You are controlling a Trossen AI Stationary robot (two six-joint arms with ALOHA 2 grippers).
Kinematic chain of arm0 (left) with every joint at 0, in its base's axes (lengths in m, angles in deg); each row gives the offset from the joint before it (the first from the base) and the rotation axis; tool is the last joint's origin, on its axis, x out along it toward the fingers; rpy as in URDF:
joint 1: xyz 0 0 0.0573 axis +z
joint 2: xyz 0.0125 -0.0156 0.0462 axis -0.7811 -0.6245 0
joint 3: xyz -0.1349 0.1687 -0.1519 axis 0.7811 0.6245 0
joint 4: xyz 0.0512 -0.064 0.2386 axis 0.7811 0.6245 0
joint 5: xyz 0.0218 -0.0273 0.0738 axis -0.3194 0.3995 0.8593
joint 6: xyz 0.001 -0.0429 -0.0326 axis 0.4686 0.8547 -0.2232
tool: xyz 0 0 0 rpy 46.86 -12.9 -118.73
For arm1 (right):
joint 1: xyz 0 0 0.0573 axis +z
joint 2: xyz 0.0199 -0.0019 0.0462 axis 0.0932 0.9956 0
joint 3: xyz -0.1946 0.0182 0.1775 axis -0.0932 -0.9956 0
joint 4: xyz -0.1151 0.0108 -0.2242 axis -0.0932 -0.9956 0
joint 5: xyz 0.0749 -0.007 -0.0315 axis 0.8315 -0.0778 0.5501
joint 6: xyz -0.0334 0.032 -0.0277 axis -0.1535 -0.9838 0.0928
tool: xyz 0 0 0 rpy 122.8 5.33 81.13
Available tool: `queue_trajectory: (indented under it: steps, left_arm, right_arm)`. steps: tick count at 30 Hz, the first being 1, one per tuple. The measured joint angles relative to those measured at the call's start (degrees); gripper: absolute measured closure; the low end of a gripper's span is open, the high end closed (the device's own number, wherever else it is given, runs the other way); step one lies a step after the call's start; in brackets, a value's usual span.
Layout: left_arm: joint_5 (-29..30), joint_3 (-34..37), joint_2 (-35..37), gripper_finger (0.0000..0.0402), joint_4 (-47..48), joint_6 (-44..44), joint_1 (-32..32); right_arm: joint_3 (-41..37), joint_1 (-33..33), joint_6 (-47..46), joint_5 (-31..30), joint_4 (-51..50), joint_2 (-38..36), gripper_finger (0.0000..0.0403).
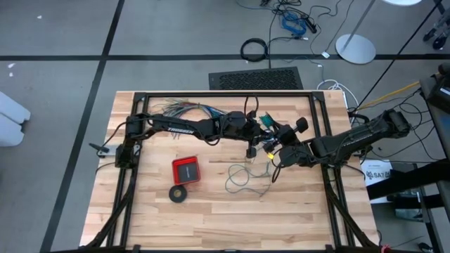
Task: Coil cords
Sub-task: Coil the green wire onto the spool
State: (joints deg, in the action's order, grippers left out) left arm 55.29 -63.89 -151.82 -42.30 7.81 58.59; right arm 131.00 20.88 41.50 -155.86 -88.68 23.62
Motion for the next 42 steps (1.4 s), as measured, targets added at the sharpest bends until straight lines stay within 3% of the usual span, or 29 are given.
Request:
queue_trajectory:
  steps: [5,15,32,42]
  left_arm:
    - [-2.44,1.84,0.08,0.0293,-4.68,-0.04,0.91]
    - [-14.77,7.12,-1.46,0.0288,-17.88,-1.55,3.22]
    - [-37.53,7.86,-2.29,0.0288,-21.53,-3.07,6.65]
    - [-41.06,7.84,-6.85,0.0288,-26.75,-0.36,6.74]
  right_arm:
    - [0.0,1.66,0.02,-0.16,0.08,-2.43,0.0403]
    - [0.0,6.54,7.09,0.53,7.13,-7.63,0.0403]
    - [0.02,13.96,10.46,1.04,9.77,-12.58,0.0403]
    - [0.02,15.34,10.56,1.25,9.68,-13.62,0.0403]
